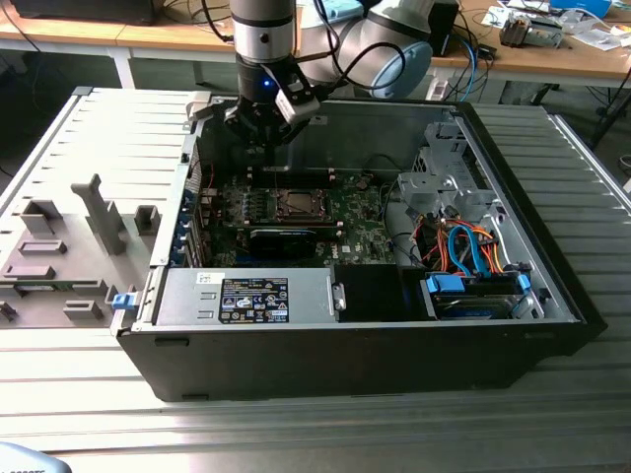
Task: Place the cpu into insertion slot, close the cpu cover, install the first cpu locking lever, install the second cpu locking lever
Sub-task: 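Install the first cpu locking lever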
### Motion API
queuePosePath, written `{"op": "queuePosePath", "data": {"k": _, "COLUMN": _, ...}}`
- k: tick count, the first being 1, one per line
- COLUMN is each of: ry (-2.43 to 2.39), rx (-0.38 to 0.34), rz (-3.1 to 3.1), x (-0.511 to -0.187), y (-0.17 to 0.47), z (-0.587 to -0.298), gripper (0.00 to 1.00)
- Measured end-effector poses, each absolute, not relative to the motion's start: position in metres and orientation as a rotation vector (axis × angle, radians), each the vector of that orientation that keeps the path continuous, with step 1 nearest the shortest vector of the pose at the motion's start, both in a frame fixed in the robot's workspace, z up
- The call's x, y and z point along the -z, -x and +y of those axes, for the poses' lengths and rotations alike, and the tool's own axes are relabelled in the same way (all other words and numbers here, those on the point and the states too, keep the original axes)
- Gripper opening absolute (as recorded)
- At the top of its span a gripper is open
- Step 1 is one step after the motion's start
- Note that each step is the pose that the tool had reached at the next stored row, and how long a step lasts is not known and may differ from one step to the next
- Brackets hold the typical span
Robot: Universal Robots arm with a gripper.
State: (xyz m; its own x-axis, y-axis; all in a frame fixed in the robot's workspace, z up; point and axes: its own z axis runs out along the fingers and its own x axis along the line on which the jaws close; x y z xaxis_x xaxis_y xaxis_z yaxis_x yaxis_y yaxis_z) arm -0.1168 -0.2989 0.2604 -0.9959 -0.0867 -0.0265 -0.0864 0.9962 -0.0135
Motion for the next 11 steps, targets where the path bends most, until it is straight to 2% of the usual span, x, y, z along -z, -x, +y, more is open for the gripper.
{"op": "queuePosePath", "data": {"k": 11, "ry": 0.135, "rx": 0.019, "rz": 3.112, "x": -0.26, "y": 0.105, "z": -0.299, "gripper": 0.11}}
